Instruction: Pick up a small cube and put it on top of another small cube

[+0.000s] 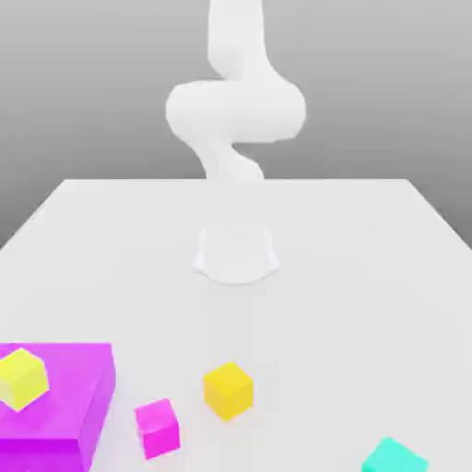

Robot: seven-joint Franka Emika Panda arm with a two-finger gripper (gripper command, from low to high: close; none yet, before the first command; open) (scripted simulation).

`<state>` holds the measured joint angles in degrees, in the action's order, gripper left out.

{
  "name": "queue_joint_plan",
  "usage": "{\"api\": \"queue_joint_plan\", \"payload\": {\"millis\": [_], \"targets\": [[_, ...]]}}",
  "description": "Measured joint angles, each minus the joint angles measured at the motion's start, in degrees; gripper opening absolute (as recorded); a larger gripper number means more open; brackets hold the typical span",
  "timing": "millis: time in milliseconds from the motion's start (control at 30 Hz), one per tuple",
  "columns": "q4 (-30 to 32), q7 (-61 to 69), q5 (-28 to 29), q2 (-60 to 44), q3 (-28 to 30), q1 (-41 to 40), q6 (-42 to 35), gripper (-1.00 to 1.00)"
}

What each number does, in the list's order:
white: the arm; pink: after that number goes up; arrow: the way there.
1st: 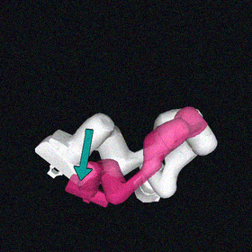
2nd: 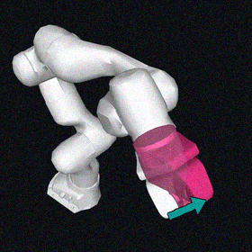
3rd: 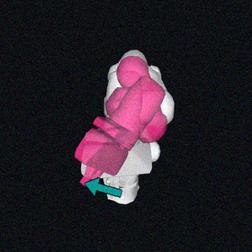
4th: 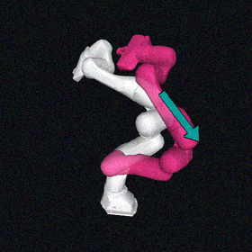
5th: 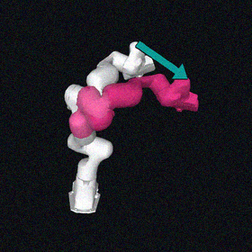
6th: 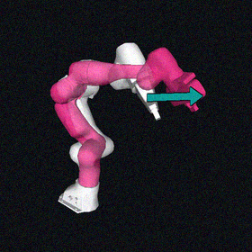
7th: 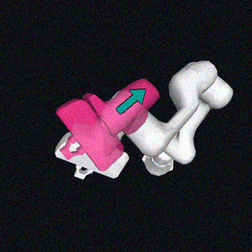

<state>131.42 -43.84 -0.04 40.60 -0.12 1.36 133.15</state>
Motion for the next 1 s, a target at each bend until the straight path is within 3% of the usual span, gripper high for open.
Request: {"api": "queue_joint_plan", "payload": {"millis": [567,1000], "targets": [[-2.5,13.6,-0.1,-35.7,-2.8,7.6,9.1,0.0],[-4.6,20.5,4.2,-62.8,-5.4,12.1,16.4,0.0]]}}
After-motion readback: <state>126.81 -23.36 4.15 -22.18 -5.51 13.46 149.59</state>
